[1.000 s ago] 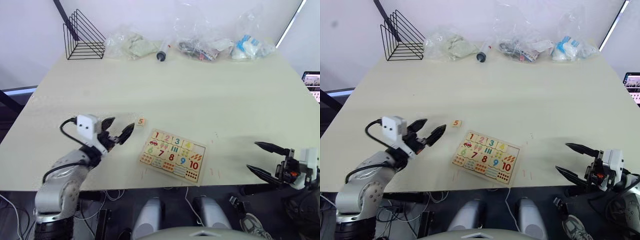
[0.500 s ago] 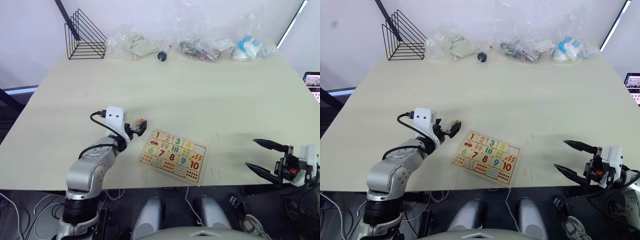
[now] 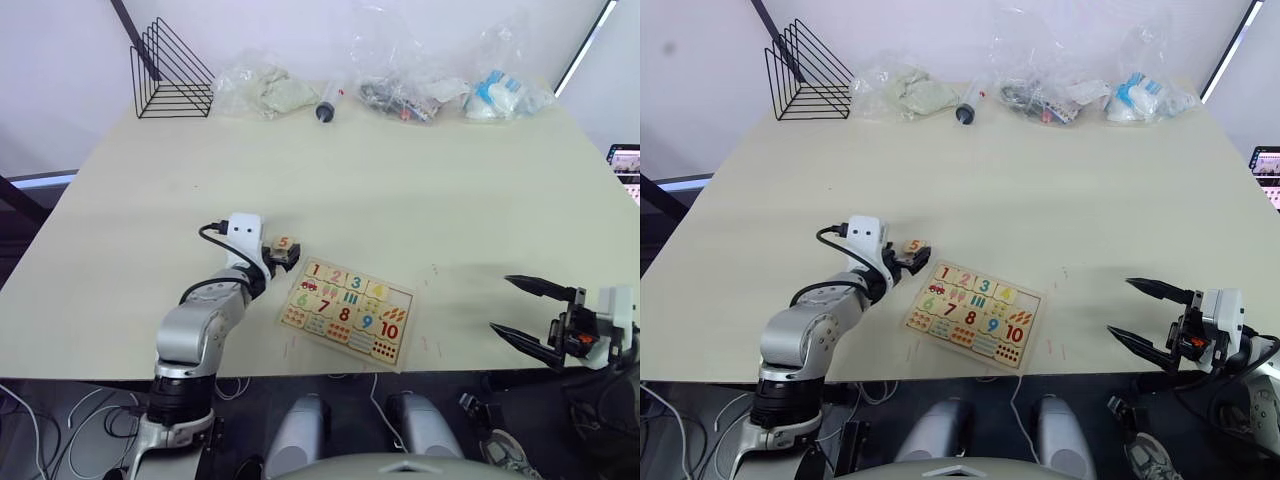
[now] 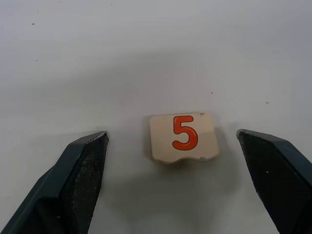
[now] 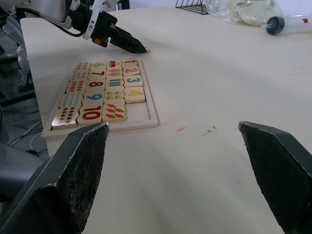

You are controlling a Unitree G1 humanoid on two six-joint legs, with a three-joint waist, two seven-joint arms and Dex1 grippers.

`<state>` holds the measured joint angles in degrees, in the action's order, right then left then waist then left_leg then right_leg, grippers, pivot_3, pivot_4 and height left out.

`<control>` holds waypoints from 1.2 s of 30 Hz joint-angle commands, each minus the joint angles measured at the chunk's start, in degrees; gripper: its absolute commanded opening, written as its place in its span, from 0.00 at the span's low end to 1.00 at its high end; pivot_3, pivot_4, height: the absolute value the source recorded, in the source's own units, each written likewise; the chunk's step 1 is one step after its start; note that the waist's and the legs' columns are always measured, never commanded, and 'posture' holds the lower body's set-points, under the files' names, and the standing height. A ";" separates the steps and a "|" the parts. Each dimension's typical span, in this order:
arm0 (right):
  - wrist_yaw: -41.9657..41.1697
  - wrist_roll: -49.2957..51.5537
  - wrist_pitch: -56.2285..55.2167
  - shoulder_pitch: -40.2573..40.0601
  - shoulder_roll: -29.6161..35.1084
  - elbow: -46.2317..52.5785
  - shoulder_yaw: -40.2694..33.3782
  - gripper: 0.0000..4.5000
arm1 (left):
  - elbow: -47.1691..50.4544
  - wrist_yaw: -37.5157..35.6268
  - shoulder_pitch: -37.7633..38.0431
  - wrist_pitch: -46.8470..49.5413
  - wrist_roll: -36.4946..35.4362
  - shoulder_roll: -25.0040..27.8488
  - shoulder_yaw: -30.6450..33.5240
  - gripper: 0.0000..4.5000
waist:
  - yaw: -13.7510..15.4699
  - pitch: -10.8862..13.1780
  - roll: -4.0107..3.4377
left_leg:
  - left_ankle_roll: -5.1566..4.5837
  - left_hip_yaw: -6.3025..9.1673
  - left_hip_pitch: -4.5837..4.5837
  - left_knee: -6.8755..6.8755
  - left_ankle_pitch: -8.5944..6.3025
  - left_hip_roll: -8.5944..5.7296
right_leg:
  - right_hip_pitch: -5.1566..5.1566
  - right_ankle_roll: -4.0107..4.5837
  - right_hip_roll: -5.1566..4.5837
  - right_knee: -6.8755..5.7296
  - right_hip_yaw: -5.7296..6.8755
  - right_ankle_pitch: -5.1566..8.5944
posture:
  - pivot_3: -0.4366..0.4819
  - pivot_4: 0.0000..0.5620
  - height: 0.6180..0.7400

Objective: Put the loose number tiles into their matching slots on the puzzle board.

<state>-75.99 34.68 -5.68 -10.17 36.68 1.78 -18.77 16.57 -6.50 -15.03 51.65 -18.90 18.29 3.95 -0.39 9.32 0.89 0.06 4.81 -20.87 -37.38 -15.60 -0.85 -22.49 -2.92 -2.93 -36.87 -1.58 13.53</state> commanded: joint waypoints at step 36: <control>-8.99 0.58 -0.25 6.33 1.63 -2.07 3.96 1.00 | 26.76 1.44 21.72 6.10 0.89 -2.39 13.30 0.34 | 0.17 0.02 0.02 | 0.00 0.10 -0.01 0.01 0.00 0.06 | 0.00 0.00 -0.10 0.04 -0.01 0.01 | 0.48 0.27 1.00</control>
<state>-84.26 34.75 -5.17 -4.31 37.31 -0.83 -14.23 39.86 -5.63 5.88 57.28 -17.41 16.51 15.83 -0.22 9.34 0.91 0.06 4.91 -20.88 -37.37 -15.61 -0.79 -22.49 -2.92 -3.03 -36.82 -1.59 13.54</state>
